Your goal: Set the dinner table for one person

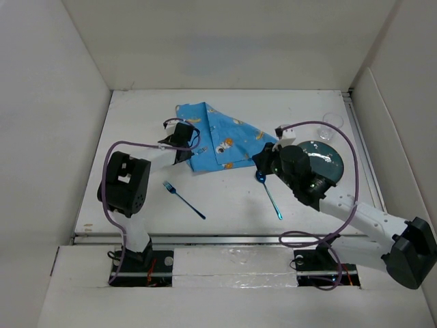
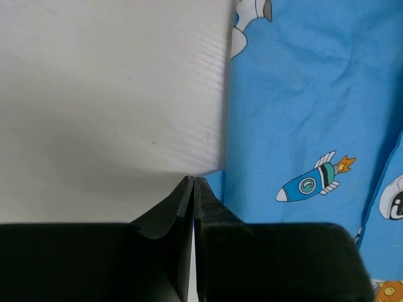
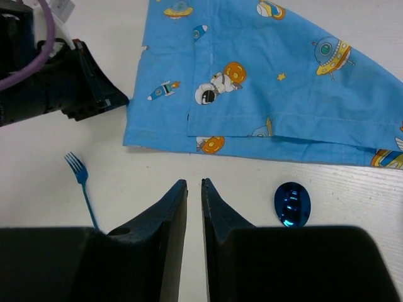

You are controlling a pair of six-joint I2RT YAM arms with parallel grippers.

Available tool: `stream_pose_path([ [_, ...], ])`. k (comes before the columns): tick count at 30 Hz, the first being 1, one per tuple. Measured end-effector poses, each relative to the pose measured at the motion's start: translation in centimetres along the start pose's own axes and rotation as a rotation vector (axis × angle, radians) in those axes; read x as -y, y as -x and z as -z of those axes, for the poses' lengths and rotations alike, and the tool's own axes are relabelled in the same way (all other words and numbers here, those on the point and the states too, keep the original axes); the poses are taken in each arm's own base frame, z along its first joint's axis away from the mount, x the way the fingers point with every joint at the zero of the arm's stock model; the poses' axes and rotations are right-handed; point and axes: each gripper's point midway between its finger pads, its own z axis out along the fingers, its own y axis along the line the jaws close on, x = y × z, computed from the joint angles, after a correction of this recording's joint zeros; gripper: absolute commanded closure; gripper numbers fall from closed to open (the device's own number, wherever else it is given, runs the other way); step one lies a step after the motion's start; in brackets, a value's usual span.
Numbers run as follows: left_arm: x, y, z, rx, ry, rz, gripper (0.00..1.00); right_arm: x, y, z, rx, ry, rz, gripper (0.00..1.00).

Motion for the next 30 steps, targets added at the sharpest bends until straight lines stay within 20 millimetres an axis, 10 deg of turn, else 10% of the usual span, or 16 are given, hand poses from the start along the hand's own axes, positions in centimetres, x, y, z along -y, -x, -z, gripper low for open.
stream_pose_path([
  [11, -0.2, 10.3, 11.2, 0.269, -0.135, 0.119, 1.0, 2.1, -4.0, -2.4, -0.104, -0.069, 0.021, 0.56],
  [20, -4.4, 19.7, 14.4, 0.424, -0.105, 0.23, 1.0, 5.9, -4.0, -4.9, -0.138, -0.177, -0.007, 0.42],
  [24, -4.4, 23.2, 16.3, 0.497, -0.127, 0.249, 1.0, 6.7, -4.6, -5.2, -0.158, -0.208, -0.002, 0.6],
  [25, -4.0, 23.6, 16.5, 0.508, -0.144, 0.247, 1.0, 6.9, -5.0, -5.2, -0.174, -0.217, 0.004, 0.83],
  [27, -3.6, 23.5, 16.4, 0.503, -0.159, 0.235, 1.0, 7.0, -5.9, -5.2, -0.203, -0.219, 0.026, 0.99],
  [30, -3.3, 22.9, 15.4, 0.477, -0.159, 0.218, 1.0, 6.1, -7.6, -5.2, -0.253, -0.191, 0.064, 1.0],
])
